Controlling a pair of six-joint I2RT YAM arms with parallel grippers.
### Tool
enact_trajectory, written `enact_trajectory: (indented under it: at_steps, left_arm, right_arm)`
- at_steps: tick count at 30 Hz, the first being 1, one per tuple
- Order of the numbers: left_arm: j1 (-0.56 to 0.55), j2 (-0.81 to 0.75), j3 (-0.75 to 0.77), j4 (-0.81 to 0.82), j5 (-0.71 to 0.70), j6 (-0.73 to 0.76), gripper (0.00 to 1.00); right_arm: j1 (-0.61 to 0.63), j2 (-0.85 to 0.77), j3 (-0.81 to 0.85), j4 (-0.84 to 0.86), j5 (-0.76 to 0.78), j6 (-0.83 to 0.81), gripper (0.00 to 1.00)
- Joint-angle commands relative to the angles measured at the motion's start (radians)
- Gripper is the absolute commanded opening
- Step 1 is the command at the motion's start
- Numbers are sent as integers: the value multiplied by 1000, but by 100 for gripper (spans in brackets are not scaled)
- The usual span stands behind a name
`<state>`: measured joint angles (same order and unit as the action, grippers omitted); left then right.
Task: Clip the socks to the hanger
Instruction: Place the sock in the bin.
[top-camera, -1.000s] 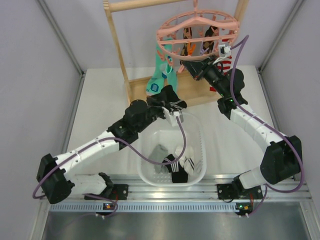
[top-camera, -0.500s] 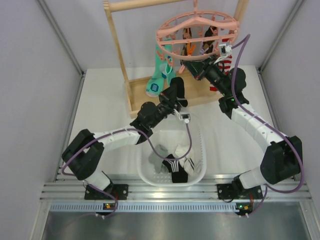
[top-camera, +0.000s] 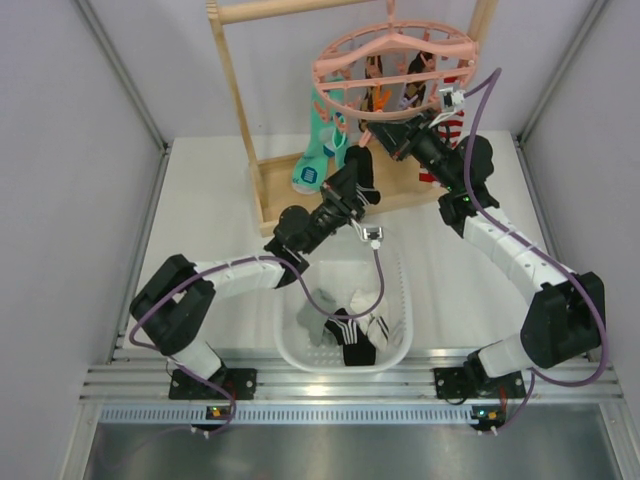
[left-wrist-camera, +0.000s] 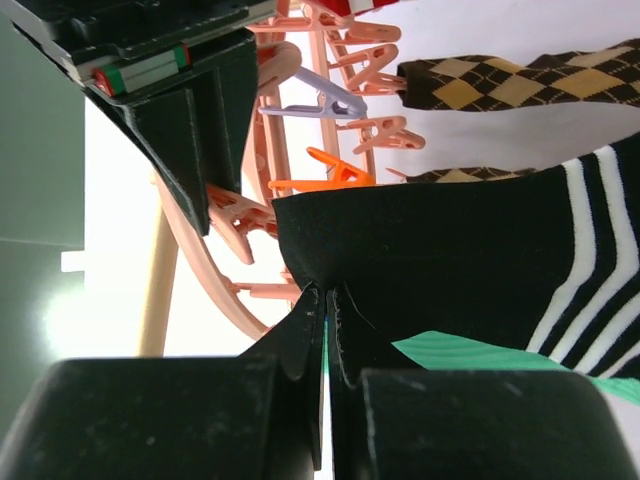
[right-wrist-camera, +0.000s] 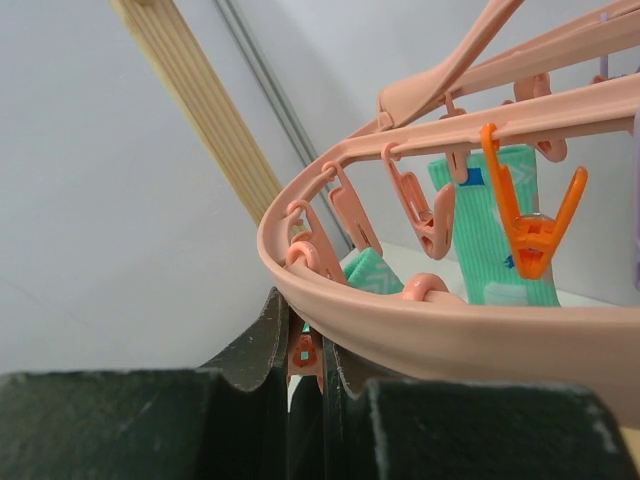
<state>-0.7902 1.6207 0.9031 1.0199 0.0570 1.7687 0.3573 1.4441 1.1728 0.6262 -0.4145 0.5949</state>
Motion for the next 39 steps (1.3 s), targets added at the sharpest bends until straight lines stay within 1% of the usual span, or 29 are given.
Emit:
enact_trajectory:
  at_steps: [1,3,4,5,6,7,8,10,11,12,13,15,18,19,20,23,27,30,33,34,36,37,39]
  left_arm:
    - [-9,-48,30,-4,-32,-1,0]
    - [-26,-117,14,-94,-48,-29,0]
    - [-33,-187,11,-235,-87,-78,0]
    - [-41,-229,11,-321,-101,-106,0]
    - [-55,-269,17,-407,-105,-138,0]
    - [-61,-344,25,-507,-105,-200,0]
    - [-67,-379,36,-643,-100,-231,0]
    - [-99,-460,43,-777,-115,-308,0]
    - [-109,-487,52,-902,-121,-331,0]
    - [-124,-507,57,-956,-123,-354,0]
    - [-130,-539,77,-1010,-121,-409,0]
    - [-144,-553,112,-1226,-106,-458,0]
    - [-162,-536,180,-1397,-71,-592,0]
    - [-164,-510,200,-1499,-24,-660,0]
    - [-165,-498,229,-1533,-1,-693,0]
    - [-167,-464,221,-1597,79,-761,0]
    - [-165,-427,177,-1633,174,-746,0]
    - [-167,-391,178,-1652,228,-770,0]
    - [-167,-351,213,-1669,247,-833,0]
    - [-165,-310,232,-1675,245,-894,0]
    - [-164,-260,290,-1721,245,-940,0]
    - [-164,-211,312,-1736,239,-983,0]
    - [-161,-170,310,-1729,199,-1023,0]
  right_arm:
    - [-11,-28,56,21,-23,-15,0]
    - [-17,-22,63,18,-17,-15,0]
    - [-20,-18,71,18,-15,-15,0]
    - [-23,-16,74,18,-12,-15,0]
    - [-24,-11,76,18,-12,-15,0]
    - [-24,-10,80,18,-12,-15,0]
    - [-27,-8,82,21,-10,-17,0]
    - [-29,-5,80,23,-12,-17,0]
    - [-29,-8,79,24,-10,-18,0]
    - [-27,-7,76,27,-10,-20,0]
    - [-29,-7,73,27,-10,-20,0]
    - [-29,-8,67,30,-15,-21,0]
    - [-29,-13,60,30,-17,-27,0]
    - [-29,-14,57,29,-18,-29,0]
    - [-29,-16,57,26,-18,-30,0]
    - [-34,-16,57,21,-21,-35,0]
    - [-38,-13,59,17,-24,-40,0]
    - [-41,-11,62,10,-26,-43,0]
    - [-46,-13,56,9,-26,-41,0]
    - [-46,-11,54,10,-24,-43,0]
    - [-46,-10,48,10,-24,-44,0]
    - [-47,-11,47,10,-24,-44,0]
    - [-47,-5,47,12,-24,-43,0]
